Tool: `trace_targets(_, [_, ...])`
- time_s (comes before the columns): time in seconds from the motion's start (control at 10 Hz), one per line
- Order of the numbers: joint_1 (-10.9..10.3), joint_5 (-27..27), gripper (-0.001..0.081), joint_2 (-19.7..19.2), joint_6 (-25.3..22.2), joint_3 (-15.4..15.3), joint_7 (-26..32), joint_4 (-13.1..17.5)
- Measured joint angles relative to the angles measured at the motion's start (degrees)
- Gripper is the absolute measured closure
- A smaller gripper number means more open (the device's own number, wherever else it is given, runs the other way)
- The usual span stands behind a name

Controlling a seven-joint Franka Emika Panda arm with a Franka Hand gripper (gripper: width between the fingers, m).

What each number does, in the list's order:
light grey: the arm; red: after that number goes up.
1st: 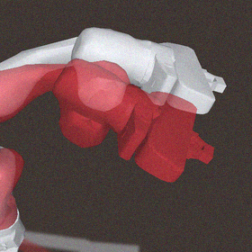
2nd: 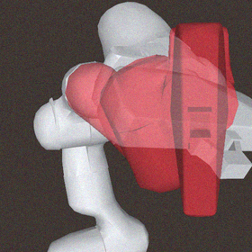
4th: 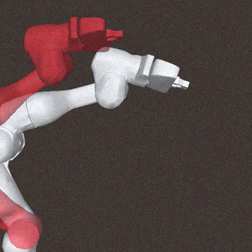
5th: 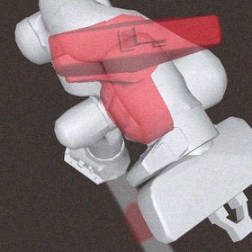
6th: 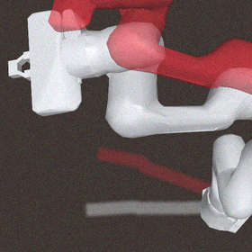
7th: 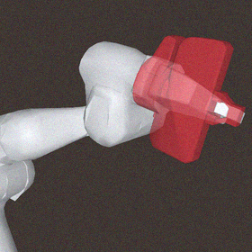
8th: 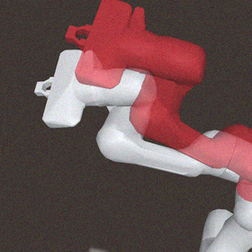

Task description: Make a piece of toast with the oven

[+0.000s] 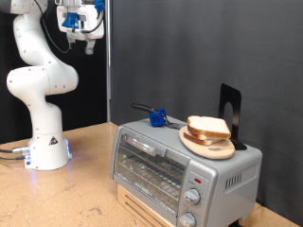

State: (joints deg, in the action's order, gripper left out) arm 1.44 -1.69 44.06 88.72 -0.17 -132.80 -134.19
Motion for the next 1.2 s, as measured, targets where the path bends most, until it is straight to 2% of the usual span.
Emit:
trace_targets(0.1, [-0.1,0.0,-0.0002,0.2,1.8,0.1,2.8,-0.2])
trace_targets(0.4, [-2.3,1.6,-0.0002,0.7,4.7,2.7,23.4,-0.6])
trace_targets(0.5, [-3.5,2.0,-0.0002,0.7,5.9,3.9,28.6,-0.8])
trace_targets(0.6, [-3.3,2.0,-0.0002,0.7,5.8,3.7,27.2,-0.8])
trace_targets(0.8, [-5.9,2.0,-0.0002,0.9,6.9,4.1,38.6,-1.0])
trace_targets(1.0, [-8.3,3.1,-0.0002,0.0,12.4,4.6,50.7,-2.6])
trace_targets(1.2, [-9.5,6.2,-0.0002,-3.6,18.1,5.4,61.7,-3.1])
